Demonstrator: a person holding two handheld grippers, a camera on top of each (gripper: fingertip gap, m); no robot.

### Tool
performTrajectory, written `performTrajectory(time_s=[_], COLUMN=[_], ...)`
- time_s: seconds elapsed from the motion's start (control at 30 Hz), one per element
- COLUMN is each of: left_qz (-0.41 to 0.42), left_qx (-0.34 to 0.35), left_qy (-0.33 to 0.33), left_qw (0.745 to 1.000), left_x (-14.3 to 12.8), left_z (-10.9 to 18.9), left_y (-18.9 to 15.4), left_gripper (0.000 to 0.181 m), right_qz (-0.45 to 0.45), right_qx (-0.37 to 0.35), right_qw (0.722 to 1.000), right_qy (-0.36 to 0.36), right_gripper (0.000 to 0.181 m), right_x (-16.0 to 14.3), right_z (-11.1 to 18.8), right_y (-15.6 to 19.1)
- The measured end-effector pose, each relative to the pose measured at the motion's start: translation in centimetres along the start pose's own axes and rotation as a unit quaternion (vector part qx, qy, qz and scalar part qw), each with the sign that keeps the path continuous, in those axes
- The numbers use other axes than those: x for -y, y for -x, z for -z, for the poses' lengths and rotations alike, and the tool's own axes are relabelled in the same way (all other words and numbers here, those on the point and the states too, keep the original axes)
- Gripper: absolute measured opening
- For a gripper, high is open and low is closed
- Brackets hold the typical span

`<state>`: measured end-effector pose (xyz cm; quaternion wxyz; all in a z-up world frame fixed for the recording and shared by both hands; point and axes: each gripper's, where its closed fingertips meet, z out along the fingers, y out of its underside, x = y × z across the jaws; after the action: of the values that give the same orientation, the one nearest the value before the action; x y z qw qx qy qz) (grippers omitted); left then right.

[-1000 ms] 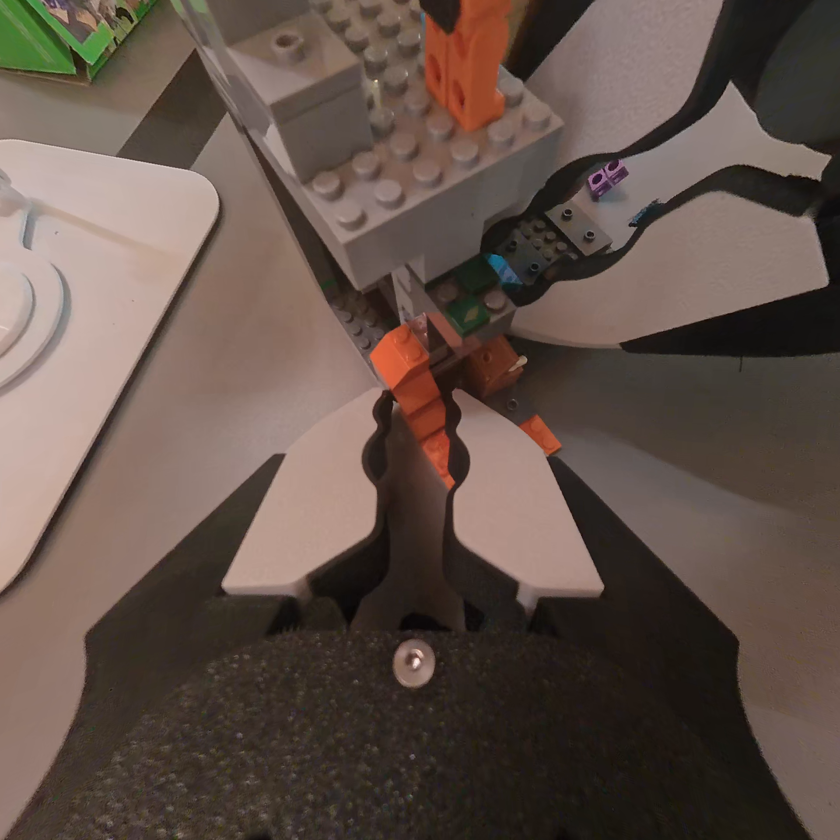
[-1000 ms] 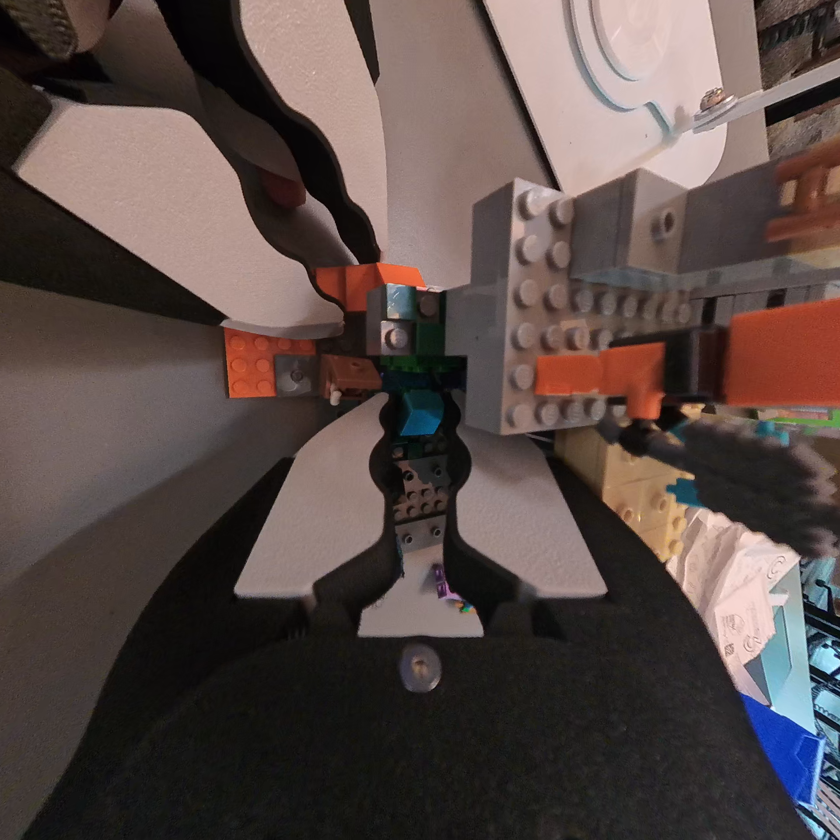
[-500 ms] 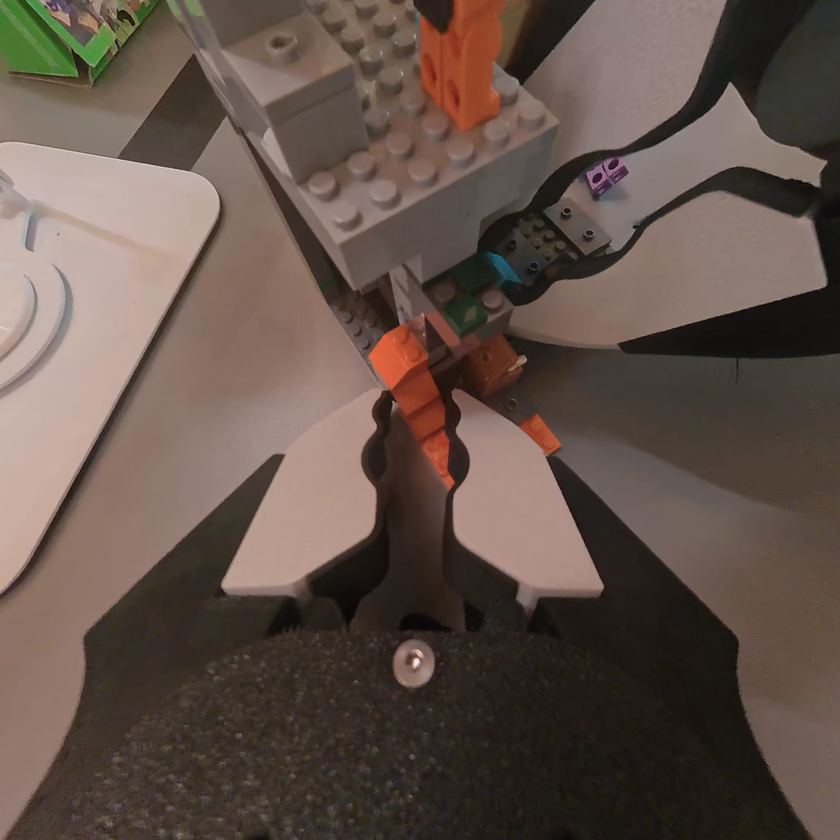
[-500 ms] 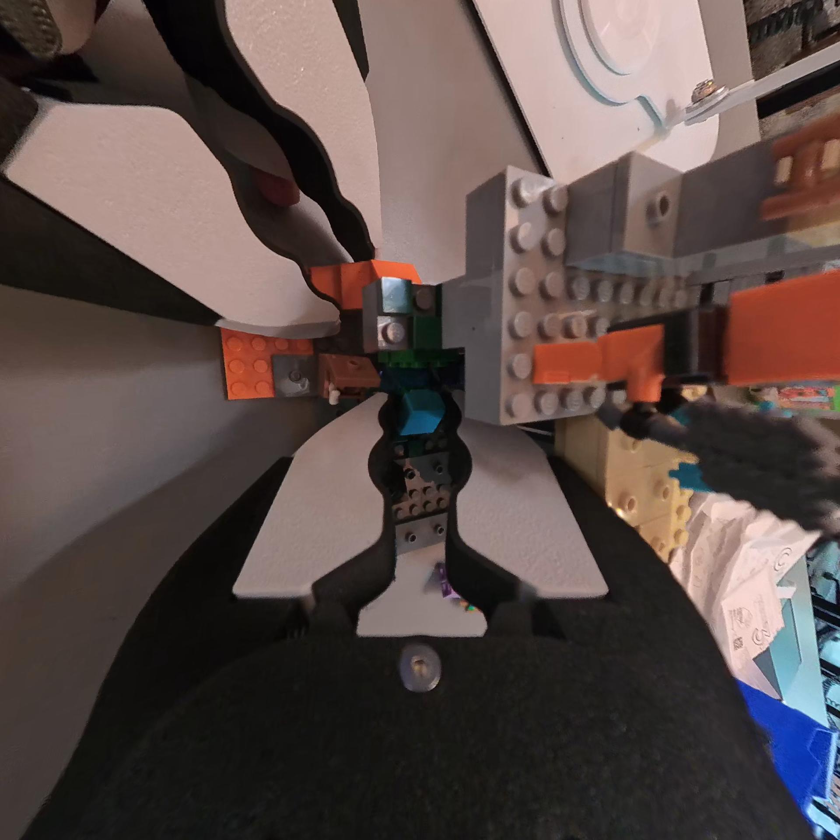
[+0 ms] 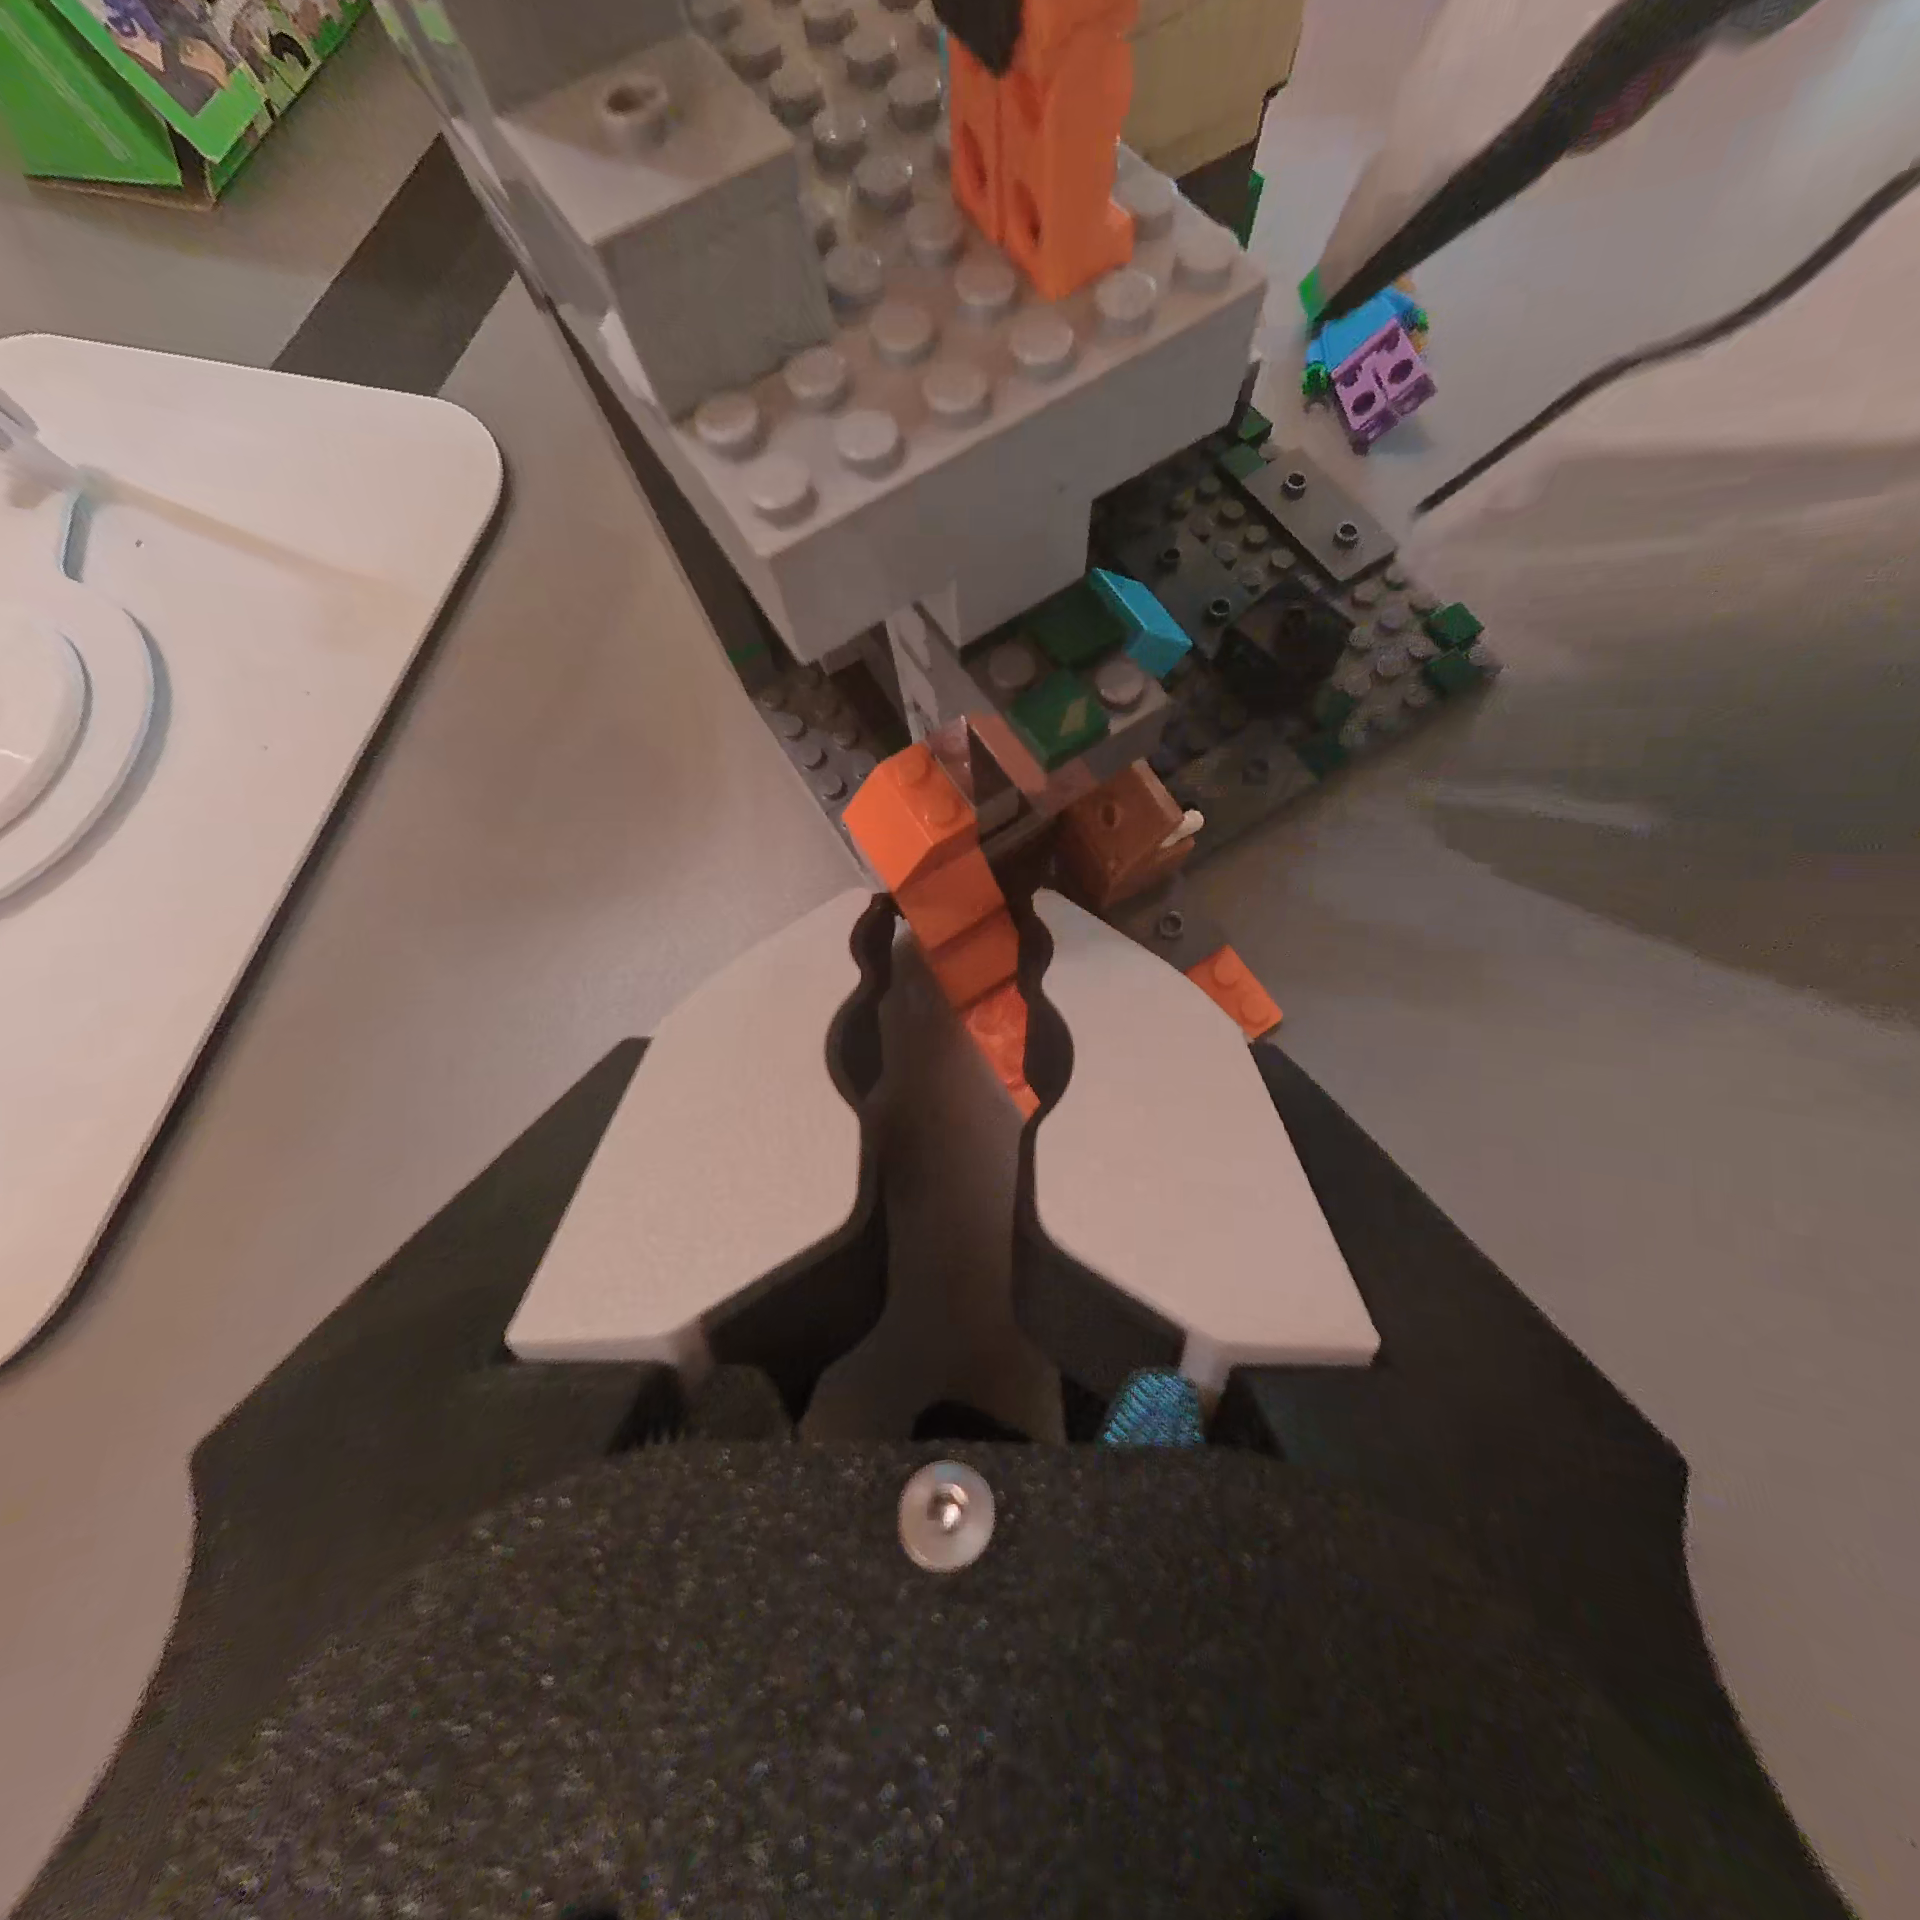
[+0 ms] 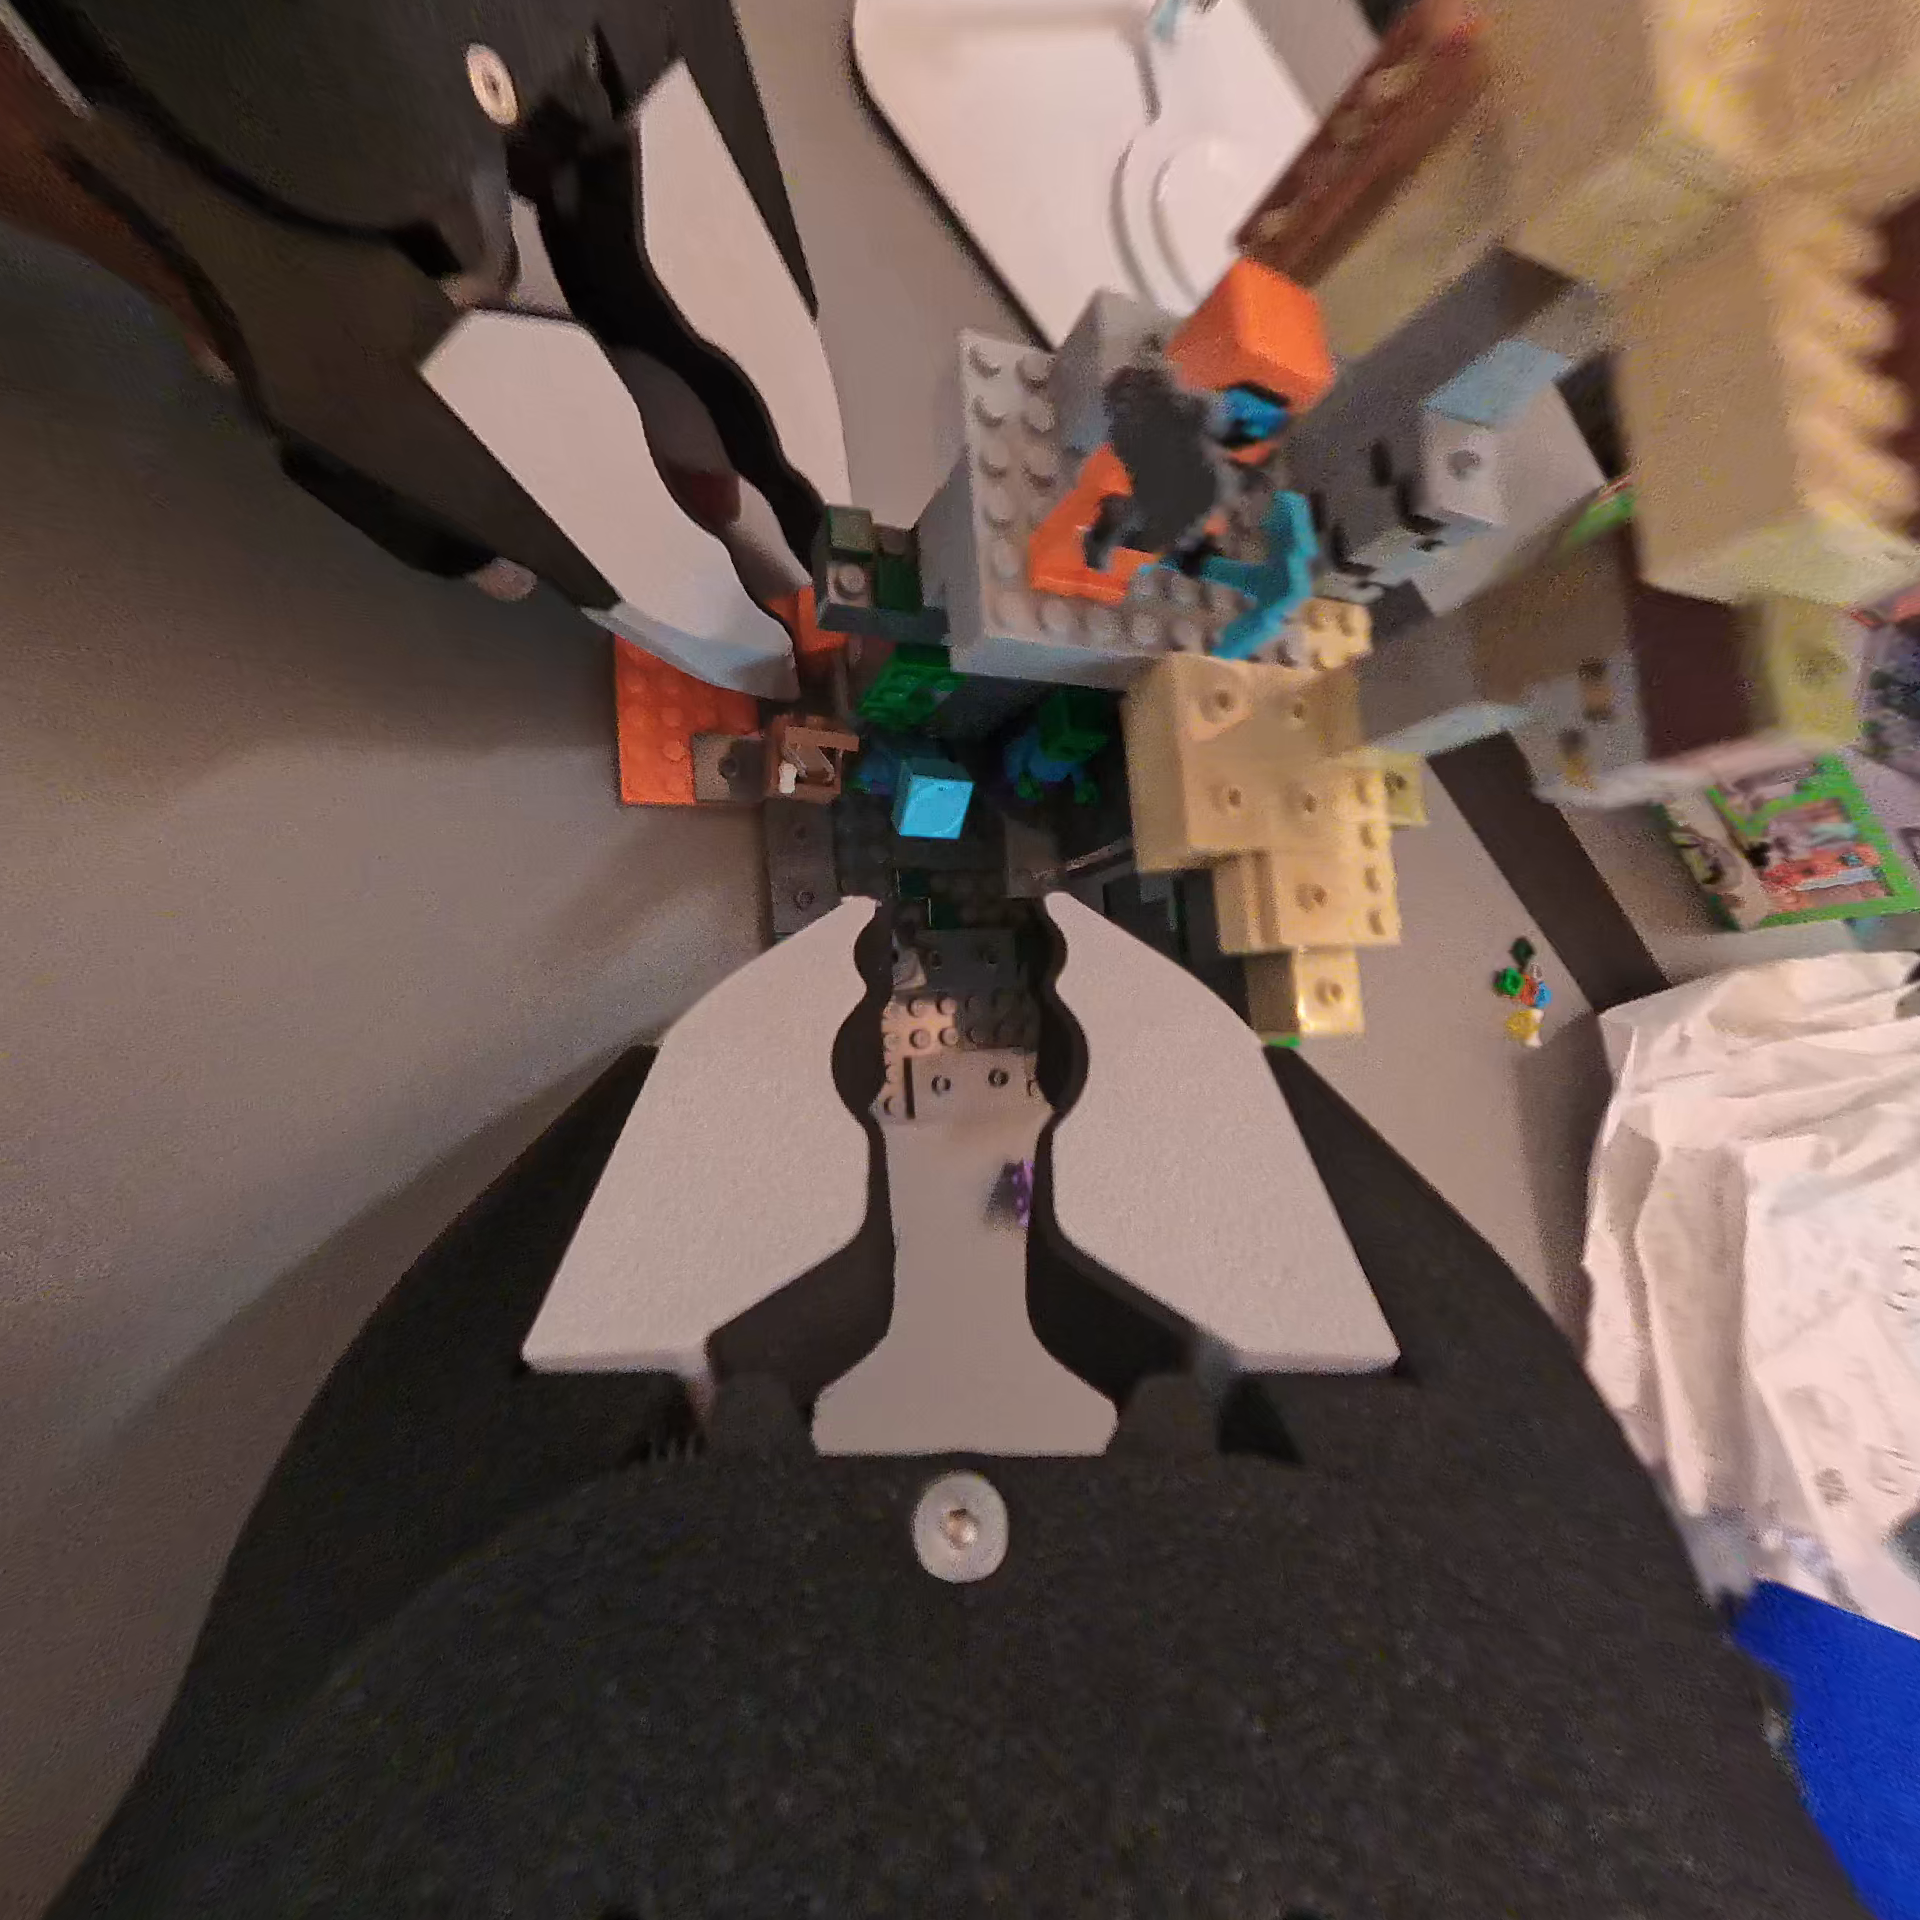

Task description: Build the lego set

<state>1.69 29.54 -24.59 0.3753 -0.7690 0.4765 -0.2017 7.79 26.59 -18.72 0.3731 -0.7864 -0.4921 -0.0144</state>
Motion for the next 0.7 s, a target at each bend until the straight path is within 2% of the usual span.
performTrajectory(time_s=[0.1,0.2,0.33,0.43,0.7], left_qz=[-0.001,-0.003,-0.005,-0.007,-0.013], left_qx=[0.001,0.002,0.004,0.006,0.006], left_qy=[0.000,0.000,0.000,0.000,-0.001], left_qw=[1.000,1.000,1.000,1.000,1.000], left_x=[0.0,0.0,0.0,0.0,0.0], left_z=[0.0,0.0,0.0,0.0,0.0], left_y=[0.1,0.1,0.2,0.3,0.3], left_gripper=[0.023,0.023,0.023,0.023,0.023], right_qz=[-0.051,-0.065,-0.060,-0.072,-0.064], right_qx=[0.030,0.045,0.051,0.041,0.011], right_qw=[0.997,0.993,0.993,0.992,0.997], right_qy=[-0.053,-0.083,-0.086,-0.091,-0.042], right_gripper=[0.024,0.023,0.023,0.024,0.023], right_x=[-0.2,-0.9,-1.7,-1.0,-0.1], right_z=[2.0,2.4,0.3,-1.3,-4.8], right_y=[-0.6,-0.9,0.4,0.8,0.6])
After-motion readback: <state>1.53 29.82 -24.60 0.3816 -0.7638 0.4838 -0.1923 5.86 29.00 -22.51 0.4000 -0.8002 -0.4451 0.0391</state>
